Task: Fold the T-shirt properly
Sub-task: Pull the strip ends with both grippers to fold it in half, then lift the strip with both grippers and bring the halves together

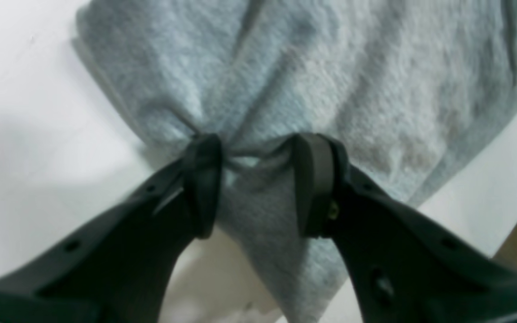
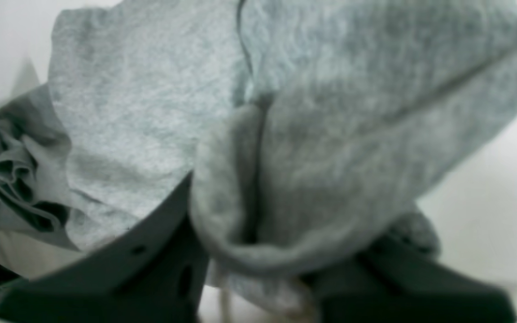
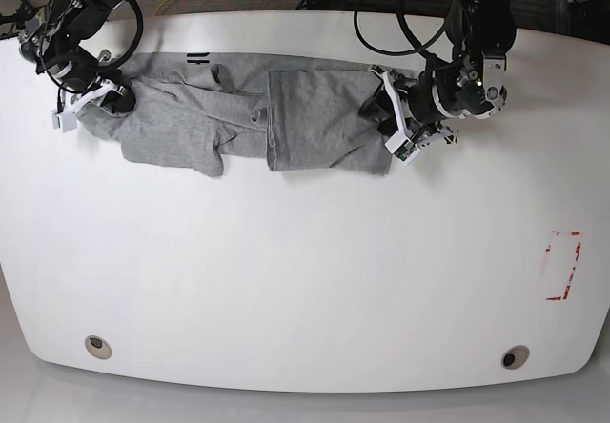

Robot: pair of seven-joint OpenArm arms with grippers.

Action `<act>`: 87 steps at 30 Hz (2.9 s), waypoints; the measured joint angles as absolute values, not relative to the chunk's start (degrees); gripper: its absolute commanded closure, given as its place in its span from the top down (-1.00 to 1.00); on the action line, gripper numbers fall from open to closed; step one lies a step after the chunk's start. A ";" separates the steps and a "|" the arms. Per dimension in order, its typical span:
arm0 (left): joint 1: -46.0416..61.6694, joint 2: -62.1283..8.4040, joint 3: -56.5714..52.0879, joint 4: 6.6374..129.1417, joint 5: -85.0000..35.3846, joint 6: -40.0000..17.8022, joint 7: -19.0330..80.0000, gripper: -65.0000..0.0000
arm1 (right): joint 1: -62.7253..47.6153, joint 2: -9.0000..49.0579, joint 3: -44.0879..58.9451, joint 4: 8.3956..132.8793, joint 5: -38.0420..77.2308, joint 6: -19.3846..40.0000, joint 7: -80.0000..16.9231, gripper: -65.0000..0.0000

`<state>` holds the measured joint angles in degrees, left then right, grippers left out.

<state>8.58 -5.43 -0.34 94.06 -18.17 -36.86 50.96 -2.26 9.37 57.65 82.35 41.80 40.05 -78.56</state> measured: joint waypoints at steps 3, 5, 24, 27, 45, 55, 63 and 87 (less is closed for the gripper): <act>8.01 -5.28 -0.23 92.95 -18.63 -35.68 50.68 -0.25 | -2.63 10.37 57.12 85.49 41.78 39.88 -78.91 -0.98; 7.75 -5.10 -0.21 91.96 -19.27 -35.55 49.80 -0.25 | -3.27 10.94 55.72 88.77 41.47 39.92 -79.42 -0.98; 5.37 -5.28 6.92 90.13 -17.43 -34.41 49.78 -0.25 | -8.10 3.27 39.83 115.02 49.98 39.94 -80.88 -0.98; 5.21 -4.99 8.43 89.84 -15.62 -34.33 48.77 -0.25 | -7.81 2.20 37.45 115.00 53.93 39.90 -81.17 -0.97; 1.32 1.26 8.88 101.25 -13.37 -34.39 53.93 -0.25 | -8.34 0.25 34.26 115.00 59.57 39.90 -81.14 -0.97; -9.67 7.07 8.88 80.77 -13.08 -34.06 53.91 -0.25 | -8.49 1.74 34.28 115.02 62.22 39.90 -81.06 -0.97; -12.97 8.40 13.52 68.36 -13.72 -33.89 44.69 -0.25 | -7.31 2.22 34.13 115.00 61.78 39.92 -81.19 -0.97; 3.20 -0.84 9.67 95.18 -13.47 -34.35 51.00 -0.25 | -4.27 1.41 30.09 114.96 61.73 39.90 -80.95 -0.97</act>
<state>3.20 -0.84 9.67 95.18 -13.47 -34.35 51.00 -4.27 1.41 30.09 114.96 61.73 39.90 -80.95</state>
